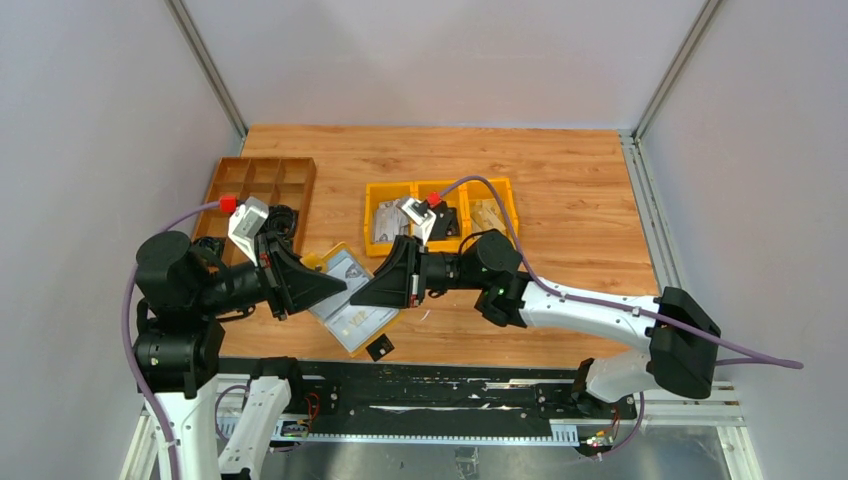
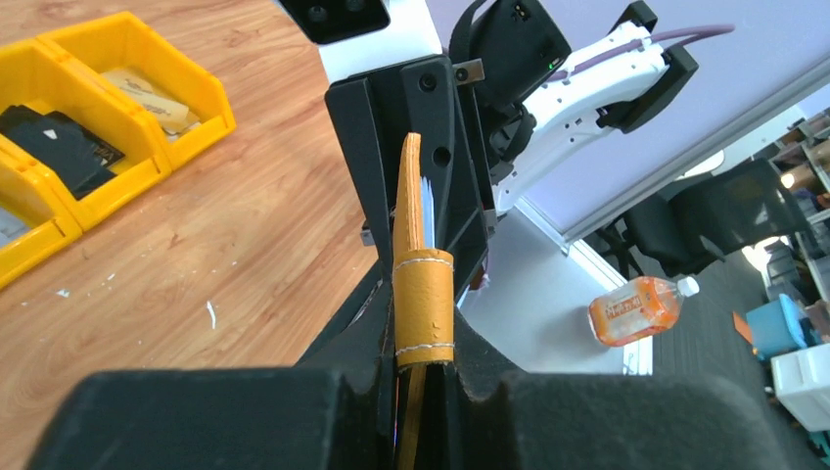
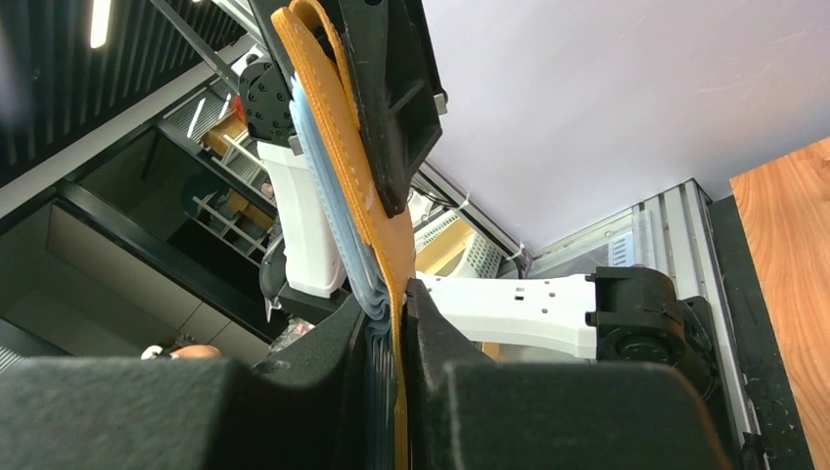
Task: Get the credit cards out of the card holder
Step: Remove the credit card from the card holder.
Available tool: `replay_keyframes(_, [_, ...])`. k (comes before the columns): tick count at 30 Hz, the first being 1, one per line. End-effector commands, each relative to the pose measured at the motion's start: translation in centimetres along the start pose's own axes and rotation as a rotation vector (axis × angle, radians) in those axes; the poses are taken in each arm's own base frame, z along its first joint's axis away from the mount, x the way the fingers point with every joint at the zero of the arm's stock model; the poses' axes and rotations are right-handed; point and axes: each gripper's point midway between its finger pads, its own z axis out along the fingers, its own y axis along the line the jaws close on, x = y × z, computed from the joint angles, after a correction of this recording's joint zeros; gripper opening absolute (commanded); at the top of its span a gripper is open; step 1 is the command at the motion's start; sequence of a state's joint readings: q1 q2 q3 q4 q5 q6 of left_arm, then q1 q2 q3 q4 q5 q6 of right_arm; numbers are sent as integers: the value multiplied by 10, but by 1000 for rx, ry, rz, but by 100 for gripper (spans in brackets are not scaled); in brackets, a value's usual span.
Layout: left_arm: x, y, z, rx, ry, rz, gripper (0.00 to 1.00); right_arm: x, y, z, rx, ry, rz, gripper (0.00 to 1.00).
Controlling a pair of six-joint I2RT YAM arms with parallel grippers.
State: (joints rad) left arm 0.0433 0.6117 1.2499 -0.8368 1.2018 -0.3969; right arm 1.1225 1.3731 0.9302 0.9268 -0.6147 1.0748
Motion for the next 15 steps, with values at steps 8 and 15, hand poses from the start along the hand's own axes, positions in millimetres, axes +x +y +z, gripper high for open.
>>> replay_keyframes(8, [-26, 45, -5, -272, -109, 87, 0, -58, 9, -43, 172, -122, -154, 75])
replay_keyframes(15, [-44, 83, -17, -487, -224, 93, 0, -80, 6, -61, 328, -194, -182, 58])
